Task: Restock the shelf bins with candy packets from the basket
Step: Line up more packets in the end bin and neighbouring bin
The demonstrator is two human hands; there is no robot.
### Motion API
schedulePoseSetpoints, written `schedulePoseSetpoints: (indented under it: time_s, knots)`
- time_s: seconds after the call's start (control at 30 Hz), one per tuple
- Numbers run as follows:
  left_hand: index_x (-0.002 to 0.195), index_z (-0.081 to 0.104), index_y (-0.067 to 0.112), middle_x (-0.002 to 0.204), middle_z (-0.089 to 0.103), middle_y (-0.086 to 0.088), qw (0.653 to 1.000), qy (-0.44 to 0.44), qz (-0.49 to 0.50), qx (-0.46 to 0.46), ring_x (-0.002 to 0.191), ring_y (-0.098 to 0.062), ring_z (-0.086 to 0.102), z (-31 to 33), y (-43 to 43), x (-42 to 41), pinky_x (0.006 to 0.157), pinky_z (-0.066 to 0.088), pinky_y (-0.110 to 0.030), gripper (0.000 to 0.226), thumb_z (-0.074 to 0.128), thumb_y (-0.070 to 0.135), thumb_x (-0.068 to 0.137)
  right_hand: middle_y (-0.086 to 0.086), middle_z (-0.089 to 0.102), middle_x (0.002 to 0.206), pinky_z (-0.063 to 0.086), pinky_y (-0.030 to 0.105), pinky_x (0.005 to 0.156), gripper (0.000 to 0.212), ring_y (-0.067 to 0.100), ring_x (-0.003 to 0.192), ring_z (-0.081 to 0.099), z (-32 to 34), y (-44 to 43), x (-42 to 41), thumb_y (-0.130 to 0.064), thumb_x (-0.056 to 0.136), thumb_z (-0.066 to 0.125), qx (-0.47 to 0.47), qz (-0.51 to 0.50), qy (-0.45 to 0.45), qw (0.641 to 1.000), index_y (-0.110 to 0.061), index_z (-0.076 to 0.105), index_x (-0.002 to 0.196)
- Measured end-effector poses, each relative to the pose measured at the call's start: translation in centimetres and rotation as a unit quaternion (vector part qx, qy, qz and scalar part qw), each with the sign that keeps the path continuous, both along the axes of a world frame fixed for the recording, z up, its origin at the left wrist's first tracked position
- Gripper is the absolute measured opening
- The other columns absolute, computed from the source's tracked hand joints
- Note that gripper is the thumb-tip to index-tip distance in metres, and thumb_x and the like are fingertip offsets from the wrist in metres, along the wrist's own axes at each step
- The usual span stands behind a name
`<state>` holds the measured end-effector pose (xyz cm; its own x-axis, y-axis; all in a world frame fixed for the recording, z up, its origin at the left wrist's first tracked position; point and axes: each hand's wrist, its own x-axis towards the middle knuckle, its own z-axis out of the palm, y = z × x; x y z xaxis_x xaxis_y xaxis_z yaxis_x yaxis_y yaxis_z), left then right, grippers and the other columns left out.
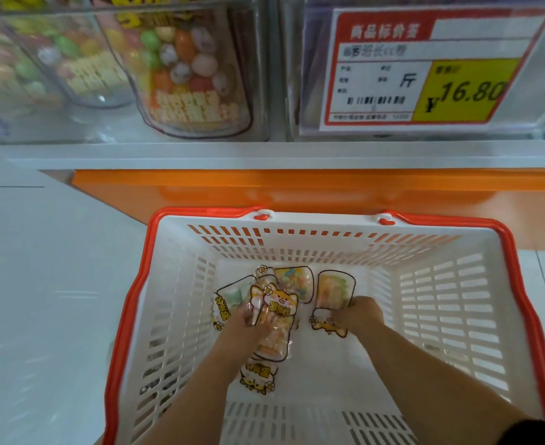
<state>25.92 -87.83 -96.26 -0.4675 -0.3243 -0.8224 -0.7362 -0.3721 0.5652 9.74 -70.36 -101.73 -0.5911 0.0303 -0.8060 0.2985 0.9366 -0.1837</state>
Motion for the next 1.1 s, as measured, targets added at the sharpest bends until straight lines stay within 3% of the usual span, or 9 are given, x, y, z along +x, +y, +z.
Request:
schedulePoseSetpoints:
  time_s: [0.1, 0.3, 0.37, 0.47, 0.57, 0.7, 0.9, 1.0, 1.1]
  knots:
    - [0.094, 0.063, 0.029, 0.091, 0.07, 0.01, 1.0, -0.001, -0.01, -0.018, 0.088, -0.01, 0.065, 0.7, -0.1, -0.2, 0.073, 0.05, -0.029, 0.021, 0.071, 0.01, 0.091, 0.001, 0.053, 0.06, 0.039, 0.023, 0.049, 0.02, 0.016, 0.054, 0.049, 1.6, 1.3, -0.6, -0.009, 0.078, 0.067, -0.022, 0.045, -0.012, 0.999, -0.013, 0.054, 0.063]
    - [0.106, 0.068, 0.031, 0.106, 0.072, 0.009, 0.997, 0.012, -0.077, -0.022, 0.106, -0.017, 0.064, 5.0, -0.2, -0.4, 0.104, 0.046, -0.043, 0.03, 0.078, 0.043, 0.081, -0.01, 0.063, 0.083, 0.048, 0.029, 0.058, 0.02, 0.01, 0.07, 0.058, 7.9, 2.3, 1.8, -0.015, 0.085, 0.069, -0.148, 0.152, 0.208, 0.955, -0.032, 0.06, 0.079]
    - [0.117, 0.068, 0.032, 0.115, 0.073, 0.009, 0.993, 0.041, -0.109, 0.012, 0.113, -0.018, 0.066, 7.0, -0.2, -0.6, 0.108, 0.045, -0.049, 0.045, 0.078, 0.051, 0.077, -0.008, 0.064, 0.085, 0.049, 0.034, 0.062, 0.025, 0.018, 0.073, 0.06, 10.8, 2.1, 2.5, -0.002, 0.078, 0.071, -0.195, 0.194, 0.361, 0.891, -0.026, 0.065, 0.085]
    - [0.127, 0.063, 0.018, 0.12, 0.072, -0.004, 0.991, 0.085, -0.073, 0.079, 0.112, -0.023, 0.069, 12.0, 0.0, -0.8, 0.098, 0.054, -0.042, 0.03, 0.064, 0.021, 0.097, -0.002, 0.064, 0.082, 0.048, 0.039, 0.066, 0.035, 0.024, 0.076, 0.058, 15.1, 1.8, 2.7, 0.01, 0.063, 0.078, -0.292, 0.295, 0.515, 0.75, -0.016, 0.07, 0.085]
    - [0.127, 0.061, 0.009, 0.119, 0.072, -0.009, 0.983, 0.152, -0.044, 0.095, 0.11, -0.022, 0.069, 17.2, 0.2, -0.8, 0.088, 0.058, -0.03, 0.027, 0.05, 0.007, 0.103, -0.001, 0.065, 0.087, 0.04, 0.03, 0.077, 0.032, 0.022, 0.085, 0.052, 19.9, 1.4, 2.9, 0.012, 0.066, 0.079, -0.358, 0.325, 0.588, 0.649, -0.015, 0.07, 0.081]
    - [0.137, 0.057, 0.008, 0.128, 0.067, -0.013, 0.97, 0.227, -0.019, 0.085, 0.119, -0.027, 0.064, 23.0, -0.5, -0.4, 0.109, 0.044, -0.045, 0.04, 0.058, 0.025, 0.1, -0.002, 0.064, 0.095, 0.044, 0.036, 0.081, 0.021, 0.022, 0.094, 0.05, 26.4, 0.3, 3.7, -0.001, 0.077, 0.068, -0.419, 0.318, 0.635, 0.565, -0.021, 0.067, 0.084]
    - [0.143, 0.047, 0.017, 0.133, 0.065, -0.008, 0.938, 0.343, -0.052, 0.017, 0.116, -0.022, 0.062, 29.6, -1.4, 0.6, 0.117, 0.027, -0.049, 0.076, 0.085, 0.03, 0.078, -0.002, 0.064, 0.097, 0.045, 0.041, 0.076, 0.041, 0.024, 0.092, 0.055, 33.4, -1.7, 3.7, 0.007, 0.07, 0.069, -0.387, 0.344, 0.663, 0.541, -0.024, 0.076, 0.097]
    - [0.131, 0.055, 0.012, 0.125, 0.069, -0.011, 0.929, 0.365, -0.046, -0.04, 0.118, -0.027, 0.064, 31.7, -2.1, 1.7, 0.111, 0.042, -0.048, 0.053, 0.078, 0.011, 0.083, -0.003, 0.063, 0.108, 0.049, 0.04, 0.079, 0.048, 0.023, 0.098, 0.056, 36.8, -2.8, 4.8, -0.001, 0.074, 0.06, -0.358, 0.451, 0.635, 0.514, -0.03, 0.073, 0.111]
    - [0.132, 0.054, 0.013, 0.126, 0.068, -0.012, 0.921, 0.372, -0.066, -0.092, 0.118, -0.03, 0.064, 33.2, -4.7, 3.2, 0.108, 0.045, -0.049, 0.055, 0.078, 0.009, 0.083, -0.017, 0.038, 0.145, 0.034, 0.012, 0.103, 0.063, 0.002, 0.133, 0.038, 41.4, -3.6, 4.7, -0.008, 0.082, 0.054, -0.395, 0.451, 0.473, 0.645, -0.045, 0.055, 0.133]
